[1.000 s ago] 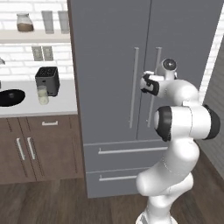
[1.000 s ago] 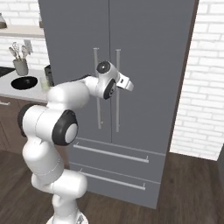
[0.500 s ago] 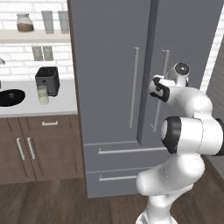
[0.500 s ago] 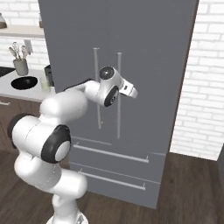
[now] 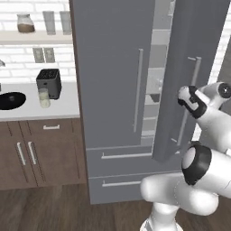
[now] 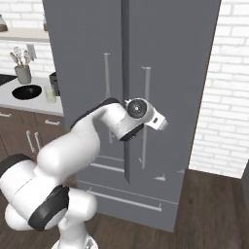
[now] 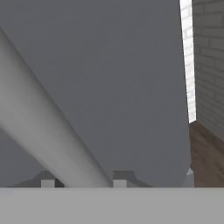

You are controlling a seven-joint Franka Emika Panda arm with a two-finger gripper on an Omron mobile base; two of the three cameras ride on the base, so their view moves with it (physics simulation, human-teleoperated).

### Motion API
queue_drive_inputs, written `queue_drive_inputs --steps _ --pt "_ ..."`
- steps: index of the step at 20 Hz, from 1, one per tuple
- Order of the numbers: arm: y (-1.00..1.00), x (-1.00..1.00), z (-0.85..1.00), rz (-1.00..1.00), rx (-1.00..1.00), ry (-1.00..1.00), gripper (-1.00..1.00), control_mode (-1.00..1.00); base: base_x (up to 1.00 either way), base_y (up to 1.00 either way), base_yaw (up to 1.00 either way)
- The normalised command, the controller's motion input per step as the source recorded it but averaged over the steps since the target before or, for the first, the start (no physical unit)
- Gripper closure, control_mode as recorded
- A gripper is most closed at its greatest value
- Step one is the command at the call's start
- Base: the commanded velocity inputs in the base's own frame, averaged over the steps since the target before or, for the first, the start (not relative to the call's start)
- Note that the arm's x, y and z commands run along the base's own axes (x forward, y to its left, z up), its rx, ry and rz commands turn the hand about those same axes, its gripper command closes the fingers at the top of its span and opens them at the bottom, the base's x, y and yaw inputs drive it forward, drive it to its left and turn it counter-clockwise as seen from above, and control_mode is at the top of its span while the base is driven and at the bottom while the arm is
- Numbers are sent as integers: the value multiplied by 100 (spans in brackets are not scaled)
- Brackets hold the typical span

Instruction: Grab a lemon wedge from the fridge and one ice cube from the ice bowl, and put them in the glass of lemonade.

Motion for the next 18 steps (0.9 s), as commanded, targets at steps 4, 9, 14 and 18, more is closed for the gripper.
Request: queue_drive_inputs --steps 4,9,14,18 --pt "-100 -100 0 -4 13 -19 100 -100 0 0 0" --pt "-97 -97 1 -4 8 -15 100 -100 0 0 0" --pt "-41 -35 11 -2 0 2 -100 -100 0 0 0" --pt "-32 -73 77 0 0 -2 -100 -100 0 0 0"
